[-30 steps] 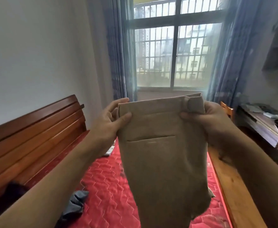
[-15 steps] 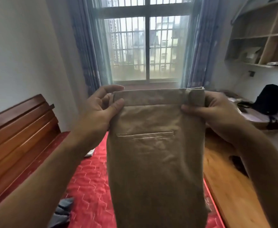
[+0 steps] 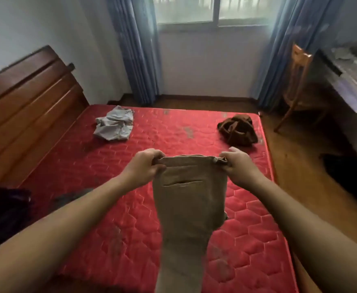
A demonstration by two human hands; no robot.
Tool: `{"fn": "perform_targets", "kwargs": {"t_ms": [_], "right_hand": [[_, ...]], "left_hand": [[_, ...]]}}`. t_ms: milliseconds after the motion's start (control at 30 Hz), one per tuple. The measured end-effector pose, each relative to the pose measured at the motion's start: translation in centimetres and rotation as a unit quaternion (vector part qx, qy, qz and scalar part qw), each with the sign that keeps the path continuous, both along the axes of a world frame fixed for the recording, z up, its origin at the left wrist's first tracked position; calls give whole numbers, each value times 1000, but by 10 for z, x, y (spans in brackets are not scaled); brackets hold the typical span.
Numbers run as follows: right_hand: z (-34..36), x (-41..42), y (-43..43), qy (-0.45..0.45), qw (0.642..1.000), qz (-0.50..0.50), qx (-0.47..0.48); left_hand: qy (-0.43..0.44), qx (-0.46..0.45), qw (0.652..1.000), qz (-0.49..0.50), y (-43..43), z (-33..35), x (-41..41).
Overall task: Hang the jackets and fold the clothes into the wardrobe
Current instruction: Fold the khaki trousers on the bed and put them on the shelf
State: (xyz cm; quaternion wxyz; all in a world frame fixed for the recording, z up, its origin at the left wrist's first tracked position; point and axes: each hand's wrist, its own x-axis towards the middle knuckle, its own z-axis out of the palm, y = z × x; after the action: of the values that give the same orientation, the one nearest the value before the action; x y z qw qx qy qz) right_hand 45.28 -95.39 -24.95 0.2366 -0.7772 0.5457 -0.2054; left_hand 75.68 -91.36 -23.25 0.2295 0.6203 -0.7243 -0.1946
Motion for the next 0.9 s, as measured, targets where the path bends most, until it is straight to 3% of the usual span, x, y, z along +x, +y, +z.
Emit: {"fn": "perform_targets", "kwargs": {"t_ms": [200,400,600,700,767,900], "right_hand": [[-83,15,-25,84,992,-29,85],[-159,28,-60,-33,972,-75,219],[-196,43,-164,-73,971,-135,184],[-208,50,-225,-94,969,-141,178],[-227,51,-239,-51,971,-142,186],[-306,47,-200,60,955,-121,264]], "left_hand": [[-85,71,993,35,-29,-87,-2],[-124,127,984,28,-78,-151,8],[-47,104,993,31,-200,-193,19],[31,79,995,53,-267,-201,17],[69,100,991,52,-280,-220,16],[-2,198,980,24,-235,-299,19]]}}
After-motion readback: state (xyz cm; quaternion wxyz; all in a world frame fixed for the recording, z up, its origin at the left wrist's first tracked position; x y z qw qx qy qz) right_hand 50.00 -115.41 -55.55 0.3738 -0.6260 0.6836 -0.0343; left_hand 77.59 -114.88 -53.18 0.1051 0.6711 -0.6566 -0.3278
